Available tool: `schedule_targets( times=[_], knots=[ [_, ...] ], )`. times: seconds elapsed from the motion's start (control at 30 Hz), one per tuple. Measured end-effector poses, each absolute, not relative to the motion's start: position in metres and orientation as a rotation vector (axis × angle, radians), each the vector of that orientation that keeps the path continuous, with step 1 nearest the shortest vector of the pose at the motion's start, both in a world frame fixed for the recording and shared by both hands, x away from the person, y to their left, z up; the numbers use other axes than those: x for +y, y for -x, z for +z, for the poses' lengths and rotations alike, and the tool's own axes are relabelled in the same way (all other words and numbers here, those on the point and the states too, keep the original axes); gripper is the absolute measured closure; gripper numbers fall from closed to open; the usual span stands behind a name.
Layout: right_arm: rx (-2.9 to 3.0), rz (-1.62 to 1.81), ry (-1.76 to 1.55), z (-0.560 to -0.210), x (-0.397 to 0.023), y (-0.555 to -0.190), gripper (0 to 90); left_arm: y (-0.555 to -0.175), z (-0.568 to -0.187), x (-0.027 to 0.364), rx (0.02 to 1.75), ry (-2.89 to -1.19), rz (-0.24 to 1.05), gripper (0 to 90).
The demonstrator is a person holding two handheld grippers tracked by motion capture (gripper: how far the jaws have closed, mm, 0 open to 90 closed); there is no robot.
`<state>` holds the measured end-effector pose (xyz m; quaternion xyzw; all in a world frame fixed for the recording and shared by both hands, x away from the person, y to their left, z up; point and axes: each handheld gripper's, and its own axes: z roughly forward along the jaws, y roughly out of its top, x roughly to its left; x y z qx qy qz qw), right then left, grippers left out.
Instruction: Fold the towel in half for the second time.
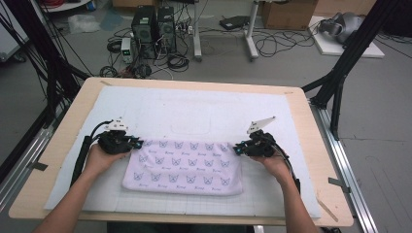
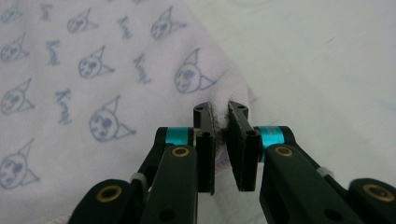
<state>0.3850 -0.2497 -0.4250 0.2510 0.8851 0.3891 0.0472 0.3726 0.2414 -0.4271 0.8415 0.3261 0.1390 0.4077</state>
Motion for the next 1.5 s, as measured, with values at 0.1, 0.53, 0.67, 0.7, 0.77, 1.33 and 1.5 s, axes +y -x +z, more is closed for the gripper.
schedule_targets(
  times=[0.1,0.53,0.67,0.7,0.77,1.33,1.5],
  knots=[
    [2.645,1.194,-0.779,-0.415,-0.252,-0.390,82.7,-0.378,-0.416,0.241,0.831,-2.069,0.409,81.7],
    [2.426,1.140,-0.938,-0.376,-0.257,-0.459,61.9,-0.448,-0.375,0.229,0.960,-2.027,0.566,57.8],
    [2.476,1.144,-0.903,-0.384,-0.251,-0.451,60.7,-0.437,-0.384,0.234,0.914,-2.035,0.504,56.1],
    [2.486,1.151,-0.877,-0.385,-0.248,-0.447,60.6,-0.431,-0.386,0.236,0.903,-2.029,0.498,56.1],
    [2.504,1.151,-0.851,-0.388,-0.244,-0.439,60.6,-0.421,-0.392,0.238,0.884,-2.029,0.480,56.1],
    [2.540,1.193,-0.796,-0.405,-0.232,-0.395,60.9,-0.373,-0.416,0.246,0.748,-2.070,0.361,67.3],
    [2.533,1.215,-0.802,-0.411,-0.234,-0.386,59.8,-0.364,-0.422,0.254,0.775,-2.050,0.353,63.4]
  ],
)
